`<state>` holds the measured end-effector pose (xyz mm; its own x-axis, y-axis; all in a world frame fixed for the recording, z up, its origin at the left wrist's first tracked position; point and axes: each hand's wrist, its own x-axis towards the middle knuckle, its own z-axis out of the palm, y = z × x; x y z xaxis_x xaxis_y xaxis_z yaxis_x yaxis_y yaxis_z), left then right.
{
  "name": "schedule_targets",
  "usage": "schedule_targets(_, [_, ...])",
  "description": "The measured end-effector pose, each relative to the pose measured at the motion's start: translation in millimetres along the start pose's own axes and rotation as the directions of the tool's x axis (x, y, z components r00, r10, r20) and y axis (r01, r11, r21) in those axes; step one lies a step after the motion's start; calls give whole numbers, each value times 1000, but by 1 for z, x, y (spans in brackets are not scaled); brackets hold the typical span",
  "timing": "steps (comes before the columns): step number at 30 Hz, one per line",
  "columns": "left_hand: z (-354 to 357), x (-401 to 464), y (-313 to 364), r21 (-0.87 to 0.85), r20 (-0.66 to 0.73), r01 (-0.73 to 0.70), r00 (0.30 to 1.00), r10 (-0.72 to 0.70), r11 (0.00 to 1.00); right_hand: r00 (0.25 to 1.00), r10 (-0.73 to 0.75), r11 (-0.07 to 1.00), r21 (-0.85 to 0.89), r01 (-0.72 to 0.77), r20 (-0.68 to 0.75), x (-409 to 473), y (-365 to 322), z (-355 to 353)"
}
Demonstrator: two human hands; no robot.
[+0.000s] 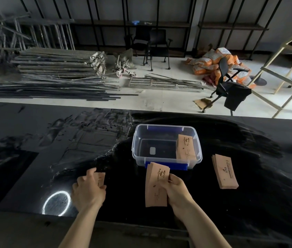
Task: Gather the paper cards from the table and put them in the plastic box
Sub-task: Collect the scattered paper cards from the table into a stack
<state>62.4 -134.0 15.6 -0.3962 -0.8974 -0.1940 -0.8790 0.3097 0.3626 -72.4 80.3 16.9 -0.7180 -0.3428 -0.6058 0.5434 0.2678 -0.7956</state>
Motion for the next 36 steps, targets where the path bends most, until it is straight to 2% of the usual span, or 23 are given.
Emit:
schedule_targets(3, [-1, 2, 4, -231, 24, 59, 998, -55, 971, 1000, 0, 1000, -1, 0, 10, -1, 0, 1])
schedule_targets(4, [-2, 2, 5, -342, 29, 95, 995, -91, 935, 1000, -3, 1000, 3, 3, 15, -1, 1, 1])
schedule_targets(6, [-2, -2, 10, -576, 71, 156, 987, -142, 802, 1000, -6, 1000, 17, 6, 23, -1, 3, 1])
schedule_targets(7, [-2, -6, 15, -665, 100, 163, 987, -129, 729, 1000, -8, 1000, 27, 7, 30, -2, 4, 1])
schedule_targets(10, [3, -22, 39, -814, 132, 90, 991, 32, 573, 998, -25, 998, 55, 23, 52, -3, 5, 3])
schedule_targets(13, [9, -36, 62, -866, 169, 86, 977, 128, 492, 999, -39, 996, 79, 36, 31, -6, 4, 4])
schedule_targets(17, [15, -44, 75, -862, 152, 66, 979, 134, 502, 999, -40, 992, 122, 43, -22, -8, 2, -9])
schedule_targets(20, [18, -48, 82, -855, 118, 50, 988, 99, 517, 999, -35, 988, 149, 34, 7, -9, 0, -22])
schedule_targets(30, [33, -79, 119, -890, 260, 158, 947, 190, 429, 997, -72, 973, 222, 60, 43, -8, 3, -31])
schedule_targets(33, [39, -90, 127, -858, 287, 134, 926, 246, 497, 997, -72, 971, 232, 64, 28, -9, 3, -38])
schedule_targets(36, [46, -100, 130, -740, 284, -11, 901, 328, 672, 997, -80, 963, 258, 81, -13, -11, 1, -51])
